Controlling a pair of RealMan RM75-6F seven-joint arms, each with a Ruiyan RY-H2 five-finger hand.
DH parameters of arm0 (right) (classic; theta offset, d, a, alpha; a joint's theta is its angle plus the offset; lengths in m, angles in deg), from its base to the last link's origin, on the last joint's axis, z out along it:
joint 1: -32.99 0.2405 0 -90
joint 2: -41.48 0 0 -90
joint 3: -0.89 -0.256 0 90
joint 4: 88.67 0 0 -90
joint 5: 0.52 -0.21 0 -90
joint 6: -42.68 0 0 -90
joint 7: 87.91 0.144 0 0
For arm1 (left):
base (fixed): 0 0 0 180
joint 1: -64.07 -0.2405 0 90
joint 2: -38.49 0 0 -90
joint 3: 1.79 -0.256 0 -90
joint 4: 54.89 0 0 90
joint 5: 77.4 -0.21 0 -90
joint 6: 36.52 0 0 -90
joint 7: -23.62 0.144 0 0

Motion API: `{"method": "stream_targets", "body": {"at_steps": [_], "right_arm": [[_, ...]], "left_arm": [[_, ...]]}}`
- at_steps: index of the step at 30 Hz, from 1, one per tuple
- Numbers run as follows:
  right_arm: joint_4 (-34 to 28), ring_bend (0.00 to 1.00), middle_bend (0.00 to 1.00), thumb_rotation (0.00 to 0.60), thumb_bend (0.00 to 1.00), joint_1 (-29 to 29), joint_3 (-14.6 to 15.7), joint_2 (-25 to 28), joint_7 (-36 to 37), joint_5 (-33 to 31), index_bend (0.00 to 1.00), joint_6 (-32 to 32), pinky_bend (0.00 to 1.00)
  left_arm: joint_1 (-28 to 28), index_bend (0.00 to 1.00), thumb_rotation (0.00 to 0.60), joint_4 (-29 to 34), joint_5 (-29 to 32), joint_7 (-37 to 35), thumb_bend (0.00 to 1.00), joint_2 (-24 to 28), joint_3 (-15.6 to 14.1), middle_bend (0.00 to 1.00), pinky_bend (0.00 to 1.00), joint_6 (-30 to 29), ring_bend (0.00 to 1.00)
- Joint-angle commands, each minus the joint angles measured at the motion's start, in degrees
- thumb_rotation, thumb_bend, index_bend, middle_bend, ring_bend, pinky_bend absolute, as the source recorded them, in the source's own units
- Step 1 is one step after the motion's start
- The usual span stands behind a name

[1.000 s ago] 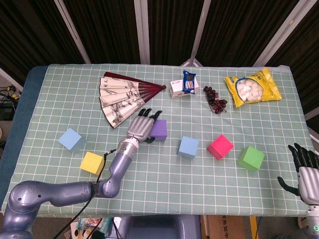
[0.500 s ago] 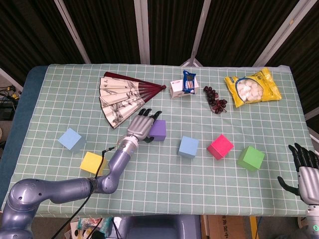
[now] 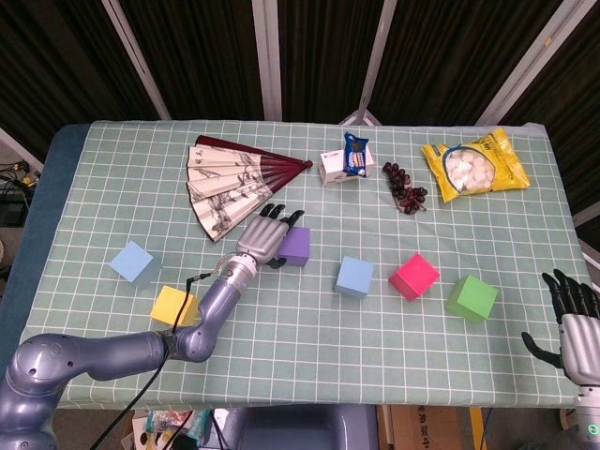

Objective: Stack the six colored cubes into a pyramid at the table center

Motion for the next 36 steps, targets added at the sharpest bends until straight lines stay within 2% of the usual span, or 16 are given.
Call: {"method": "stream_targets", "body": {"at_steps": [1,12,36], "right_arm": [[-0.09,0.00,0.00,0.600,0.28,-0.01,-0.03,-0.02,0.32,0.02,0.00,0.00,0.04],[-0.03,0.00,0.00,0.600,0.28,-0.06,0.03,0.05,0.50,0.25,0.00,-0.08,0.04],[-0.07,0.00,0.00,0.600,0.28,-0.07,0.14,0.21,0.79,0.52,0.00,-0.03,0.04]], "left_arm": [[-0.26,0.00,0.600,-0.10,-1.92,-1.89,0.41,0.40,-0.42,0.31,0.02,0.55,0.06],[-0.88,0.00,0.600,-0.39,-3.49,-4.05,0.41,0.17,-1.57,0.29,0.02,0.27,0.06],[-1.17,0.00,0.600,0.67,-0.19,-1.84,0.40,-0.99,-1.60,0.27,0.02,-3.33,0.06]]}}
